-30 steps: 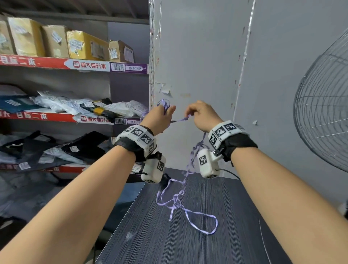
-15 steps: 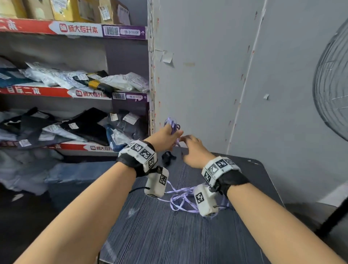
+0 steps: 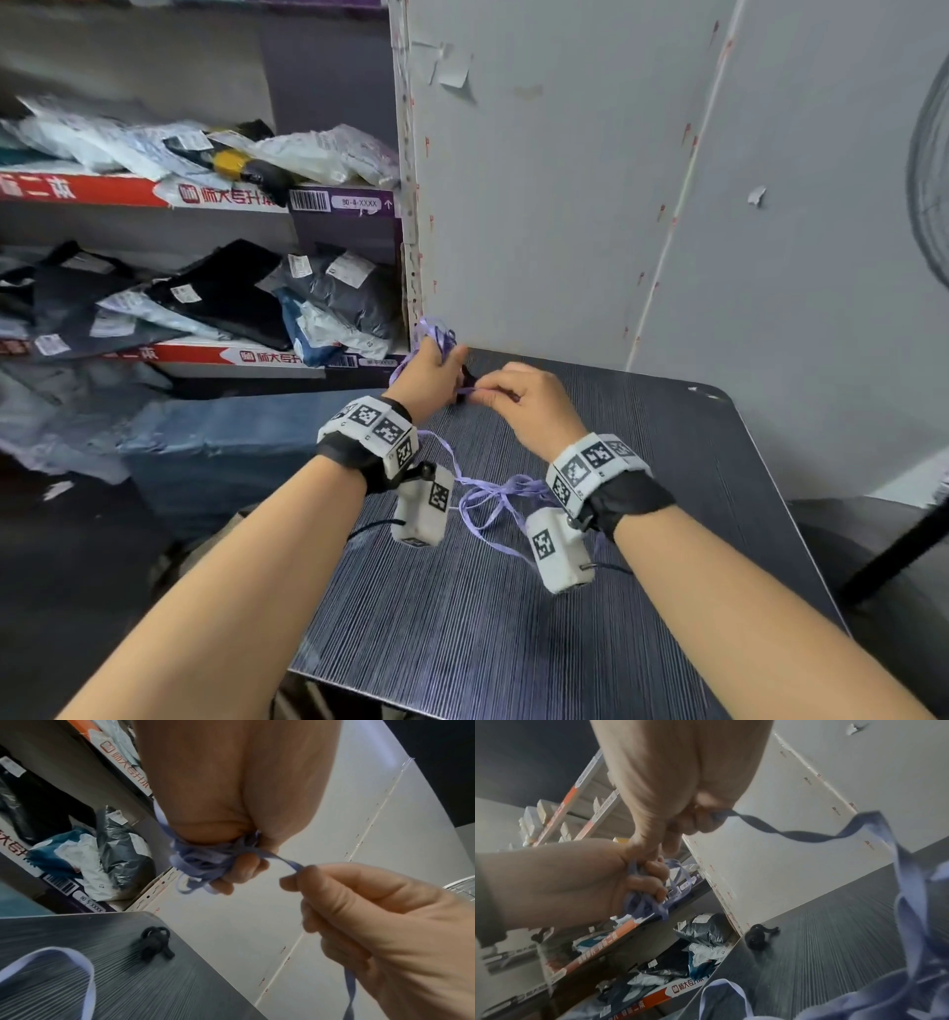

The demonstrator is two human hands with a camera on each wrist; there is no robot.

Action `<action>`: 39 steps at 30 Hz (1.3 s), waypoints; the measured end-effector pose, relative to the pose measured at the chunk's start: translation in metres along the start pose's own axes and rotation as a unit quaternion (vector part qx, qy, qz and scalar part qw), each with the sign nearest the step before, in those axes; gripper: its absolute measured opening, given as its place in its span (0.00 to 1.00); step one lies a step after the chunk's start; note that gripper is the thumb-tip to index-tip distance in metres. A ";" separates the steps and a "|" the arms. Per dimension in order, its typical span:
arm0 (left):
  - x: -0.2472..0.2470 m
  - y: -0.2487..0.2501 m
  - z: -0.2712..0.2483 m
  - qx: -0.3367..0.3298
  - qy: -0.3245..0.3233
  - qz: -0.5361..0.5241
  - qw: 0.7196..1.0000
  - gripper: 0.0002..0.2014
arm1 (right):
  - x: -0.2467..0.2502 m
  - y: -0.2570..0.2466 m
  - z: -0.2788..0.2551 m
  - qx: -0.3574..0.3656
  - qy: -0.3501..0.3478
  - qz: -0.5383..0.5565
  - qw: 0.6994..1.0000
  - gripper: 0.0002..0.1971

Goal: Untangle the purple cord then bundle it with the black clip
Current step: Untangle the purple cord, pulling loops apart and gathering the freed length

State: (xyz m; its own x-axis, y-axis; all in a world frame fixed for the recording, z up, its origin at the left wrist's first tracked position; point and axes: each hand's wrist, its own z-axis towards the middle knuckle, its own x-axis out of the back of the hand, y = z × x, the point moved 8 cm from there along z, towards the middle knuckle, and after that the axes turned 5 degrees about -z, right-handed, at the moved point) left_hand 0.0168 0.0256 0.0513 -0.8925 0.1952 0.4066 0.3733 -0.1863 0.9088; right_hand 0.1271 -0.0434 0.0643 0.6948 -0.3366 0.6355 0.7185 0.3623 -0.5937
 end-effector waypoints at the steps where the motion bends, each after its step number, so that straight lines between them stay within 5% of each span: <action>1: 0.004 0.001 -0.003 -0.007 0.020 -0.023 1.000 0.10 | -0.005 0.002 0.000 0.006 -0.018 -0.020 1.000 0.07; 4: 0.009 0.001 -0.010 -0.034 0.055 -0.100 0.993 0.09 | -0.019 0.011 -0.002 -0.006 -0.082 -0.095 0.992 0.10; 8: 0.005 0.005 -0.016 -0.062 0.033 -0.143 0.987 0.06 | -0.024 0.015 0.000 -0.055 -0.134 -0.052 0.988 0.12; 13: -0.011 0.012 -0.021 -0.111 -0.045 0.017 0.993 0.10 | -0.006 0.008 0.014 -0.087 -0.083 0.049 0.992 0.17; 17: -0.009 0.004 -0.021 -0.102 -0.070 0.125 0.984 0.09 | -0.009 0.013 0.020 -0.073 -0.151 -0.031 0.985 0.12; 21: -0.011 -0.007 -0.021 -0.085 -0.118 0.182 0.972 0.26 | -0.008 0.015 0.016 -0.054 -0.222 -0.141 0.963 0.07; 23: -0.014 -0.007 -0.022 -0.089 -0.147 0.226 0.959 0.26 | -0.008 0.016 0.014 -0.048 -0.243 -0.180 0.952 0.06; 27: -0.015 -0.013 -0.023 -0.076 -0.163 0.341 0.923 0.24 | 0.010 0.024 0.020 -0.058 -0.154 -0.202 0.966 0.06; 31: -0.023 -0.019 -0.028 -0.041 -0.195 0.245 0.949 0.25 | 0.019 0.028 0.022 -0.082 -0.069 -0.115 0.988 0.04; 35: -0.028 -0.018 -0.029 0.012 -0.214 0.004 0.977 0.25 | 0.001 0.025 0.022 -0.104 -0.136 0.027 0.985 0.14; 39: -0.024 -0.014 -0.027 0.021 -0.216 -0.140 0.966 0.22 | -0.016 0.009 0.012 -0.079 -0.206 0.151 0.964 0.21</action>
State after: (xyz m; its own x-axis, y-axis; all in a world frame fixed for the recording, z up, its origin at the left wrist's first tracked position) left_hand 0.0262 -0.0025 0.0265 -0.7748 0.6171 0.1376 0.1506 -0.0312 0.9881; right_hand 0.1220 -0.0247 0.0545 0.8257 0.1480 0.5444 0.5037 0.2414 -0.8295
